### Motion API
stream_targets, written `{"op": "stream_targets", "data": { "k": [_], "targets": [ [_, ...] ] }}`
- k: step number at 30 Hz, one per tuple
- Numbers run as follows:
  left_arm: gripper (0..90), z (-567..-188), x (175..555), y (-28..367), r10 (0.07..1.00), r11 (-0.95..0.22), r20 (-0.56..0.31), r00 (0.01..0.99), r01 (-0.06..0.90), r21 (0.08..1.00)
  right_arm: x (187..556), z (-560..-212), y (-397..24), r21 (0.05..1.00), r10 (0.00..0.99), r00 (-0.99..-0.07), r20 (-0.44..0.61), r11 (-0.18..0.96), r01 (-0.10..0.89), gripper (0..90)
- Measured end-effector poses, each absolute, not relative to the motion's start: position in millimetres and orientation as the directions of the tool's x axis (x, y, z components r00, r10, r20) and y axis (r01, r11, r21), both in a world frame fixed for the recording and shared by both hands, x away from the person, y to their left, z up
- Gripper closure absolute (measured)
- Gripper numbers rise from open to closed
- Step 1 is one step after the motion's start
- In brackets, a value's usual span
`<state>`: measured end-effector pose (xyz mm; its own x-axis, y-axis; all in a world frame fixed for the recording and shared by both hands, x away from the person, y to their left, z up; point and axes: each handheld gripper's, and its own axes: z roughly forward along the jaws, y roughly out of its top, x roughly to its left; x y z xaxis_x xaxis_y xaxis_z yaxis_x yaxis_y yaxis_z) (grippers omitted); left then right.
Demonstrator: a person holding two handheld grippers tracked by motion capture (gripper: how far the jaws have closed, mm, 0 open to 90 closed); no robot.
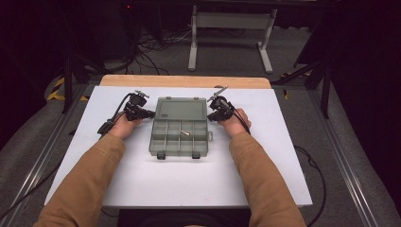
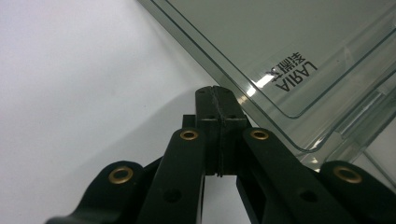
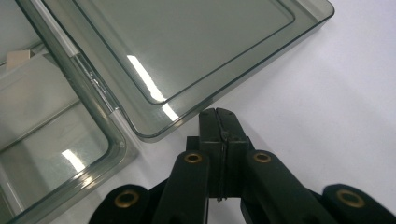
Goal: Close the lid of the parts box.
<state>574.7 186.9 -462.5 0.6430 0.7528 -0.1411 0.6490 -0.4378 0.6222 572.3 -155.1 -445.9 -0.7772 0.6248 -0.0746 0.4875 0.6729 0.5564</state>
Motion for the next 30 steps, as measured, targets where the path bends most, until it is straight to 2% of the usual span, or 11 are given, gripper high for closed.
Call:
{"op": "stream_targets", "data": {
  "k": [30],
  "targets": [
    [89.9,-463.2,575.7,179.2,0.767,-0.437,-0.100,0.634,0.630,0.642,576.9,-448.5,-149.5,0.592,0.638,-0.762,-0.108,0.657,0.467,90.0]
  ]
}}
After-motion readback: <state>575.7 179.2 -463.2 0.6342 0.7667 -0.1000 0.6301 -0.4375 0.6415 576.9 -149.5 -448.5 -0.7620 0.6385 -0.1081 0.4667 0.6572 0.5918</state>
